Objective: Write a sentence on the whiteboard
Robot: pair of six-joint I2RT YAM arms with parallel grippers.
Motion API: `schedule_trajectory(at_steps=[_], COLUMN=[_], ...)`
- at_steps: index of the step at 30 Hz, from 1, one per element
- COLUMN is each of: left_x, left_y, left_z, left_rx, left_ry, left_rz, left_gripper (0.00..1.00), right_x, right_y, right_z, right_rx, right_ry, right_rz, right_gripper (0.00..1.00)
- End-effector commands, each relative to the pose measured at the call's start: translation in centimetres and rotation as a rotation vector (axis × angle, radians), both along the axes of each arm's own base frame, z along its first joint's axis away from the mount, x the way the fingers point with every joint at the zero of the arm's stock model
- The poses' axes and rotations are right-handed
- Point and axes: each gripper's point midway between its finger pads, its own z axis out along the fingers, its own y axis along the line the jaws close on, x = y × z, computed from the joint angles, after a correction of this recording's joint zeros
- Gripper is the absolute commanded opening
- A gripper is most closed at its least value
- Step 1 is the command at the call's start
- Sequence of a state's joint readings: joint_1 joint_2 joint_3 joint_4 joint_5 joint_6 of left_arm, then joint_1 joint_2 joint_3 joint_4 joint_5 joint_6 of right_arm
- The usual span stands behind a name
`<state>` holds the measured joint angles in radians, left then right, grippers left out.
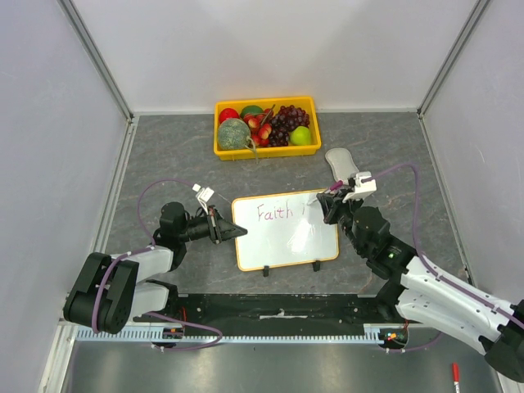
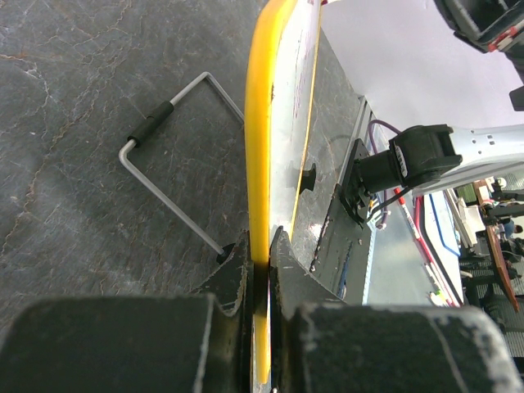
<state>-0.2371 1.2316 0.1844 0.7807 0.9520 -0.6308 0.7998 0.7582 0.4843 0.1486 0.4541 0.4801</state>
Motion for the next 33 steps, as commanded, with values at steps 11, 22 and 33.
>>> schedule_trajectory(at_steps=[11,22,33], left_x=[1.7,1.7,1.8], left_y=[0.6,0.6,0.6], left_z=[-0.6,-0.6,-0.6], left_rx=[0.055,0.055,0.056], left_ry=[-0.071,-0.070,-0.071], left_rz=[0.068,0.068,0.070], left_gripper=[0.02,0.02,0.02], right_x=[0.2,-0.5,-1.5], right_y=[-0.9,-0.6,-0.6], right_z=[-2.2,-3.6,-5.5], right_rx=[-0.018,-0.034,-0.043], right_ry=[0.025,0.061,0.106], right_rz=[-0.041,-0.002,0.035], right_gripper=[0.00,0.00,0.00])
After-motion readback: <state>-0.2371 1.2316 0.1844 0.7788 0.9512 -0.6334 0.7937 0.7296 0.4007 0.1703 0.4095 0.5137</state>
